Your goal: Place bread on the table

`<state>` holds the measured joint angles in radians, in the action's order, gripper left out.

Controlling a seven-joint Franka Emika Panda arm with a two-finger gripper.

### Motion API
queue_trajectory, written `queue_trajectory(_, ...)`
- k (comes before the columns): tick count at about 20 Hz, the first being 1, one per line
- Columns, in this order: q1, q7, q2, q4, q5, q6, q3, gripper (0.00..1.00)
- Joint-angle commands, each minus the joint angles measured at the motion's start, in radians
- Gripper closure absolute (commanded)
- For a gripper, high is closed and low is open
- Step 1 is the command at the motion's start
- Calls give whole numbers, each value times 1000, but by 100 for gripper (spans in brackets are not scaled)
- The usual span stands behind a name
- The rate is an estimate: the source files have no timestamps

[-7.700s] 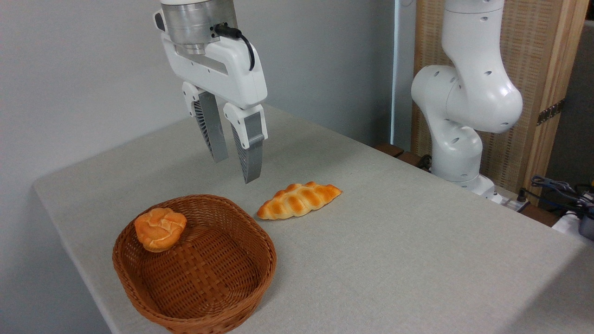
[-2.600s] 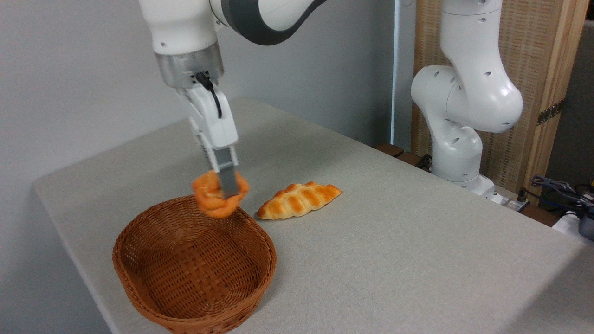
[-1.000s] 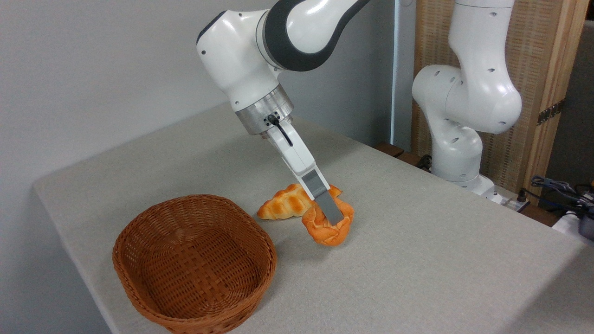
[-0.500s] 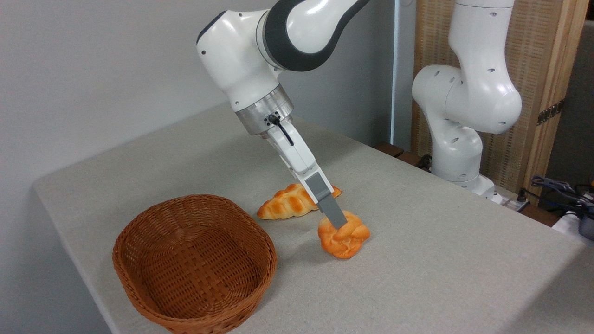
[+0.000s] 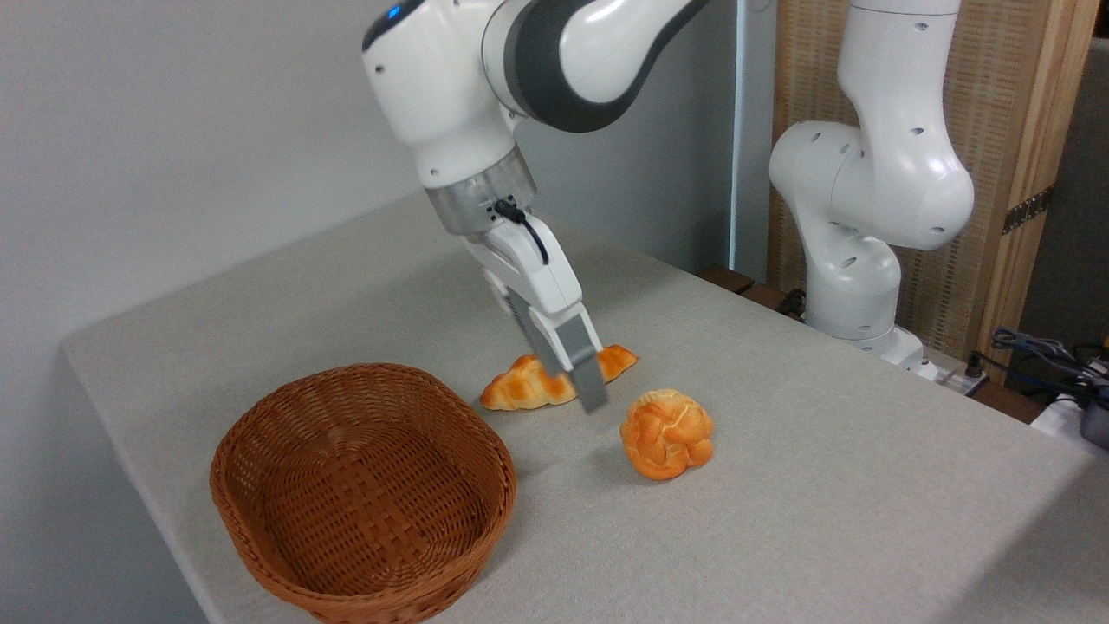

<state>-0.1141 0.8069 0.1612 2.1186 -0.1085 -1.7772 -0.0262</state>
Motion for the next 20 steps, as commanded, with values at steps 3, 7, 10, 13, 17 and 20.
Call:
queue_trajectory(3,-7,-46,-12,-156,185,-62,77,0)
queue_trajectory(7,-9,-141,-89,-310,207,-47,81,0)
queue_trajectory(10,-9,-231,-106,-347,208,-44,80,0)
queue_trajectory(13,-9,-305,-106,-387,205,-39,75,0)
queue_trajectory(17,-9,-304,-137,-485,196,76,81,0)
queue_trajectory(20,-9,-284,-187,-557,193,133,81,0)
